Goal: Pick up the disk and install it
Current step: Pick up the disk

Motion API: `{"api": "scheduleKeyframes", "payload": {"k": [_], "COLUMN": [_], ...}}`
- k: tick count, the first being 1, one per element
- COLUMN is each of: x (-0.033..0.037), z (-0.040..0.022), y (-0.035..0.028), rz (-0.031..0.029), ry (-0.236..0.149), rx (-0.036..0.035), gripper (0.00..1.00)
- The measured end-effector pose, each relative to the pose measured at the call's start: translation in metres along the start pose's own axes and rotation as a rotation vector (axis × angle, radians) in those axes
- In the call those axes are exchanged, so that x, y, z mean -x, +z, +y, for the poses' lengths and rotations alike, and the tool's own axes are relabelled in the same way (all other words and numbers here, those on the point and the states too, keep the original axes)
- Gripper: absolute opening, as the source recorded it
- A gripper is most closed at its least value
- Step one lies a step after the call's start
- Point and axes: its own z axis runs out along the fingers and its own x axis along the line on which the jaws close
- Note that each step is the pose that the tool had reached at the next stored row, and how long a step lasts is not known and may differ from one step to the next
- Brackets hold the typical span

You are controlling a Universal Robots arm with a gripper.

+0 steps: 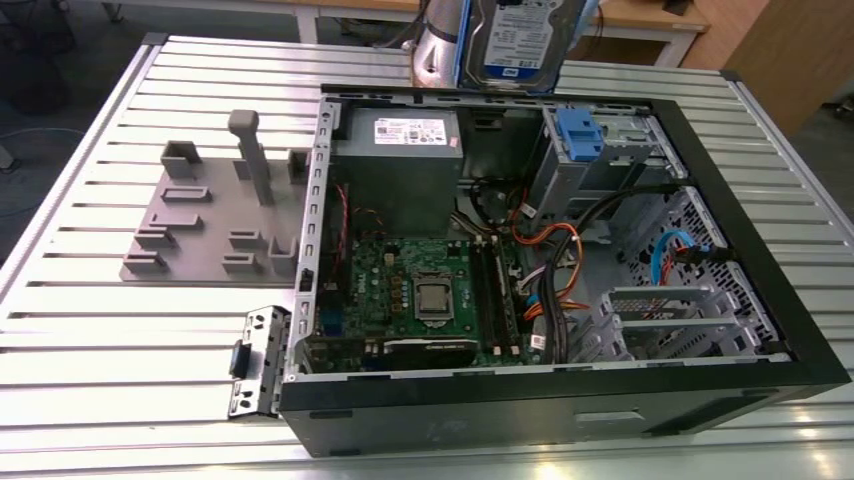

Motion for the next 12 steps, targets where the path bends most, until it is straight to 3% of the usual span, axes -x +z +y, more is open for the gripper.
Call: {"api": "scheduleKeyframes", "payload": {"k": [12], "x": [-0.0014], "z": [-0.0307], "y": [0.0004], "rz": [0.0001], "ry": [0.0], "rx": [0.0008], "gripper": [0.36]}}
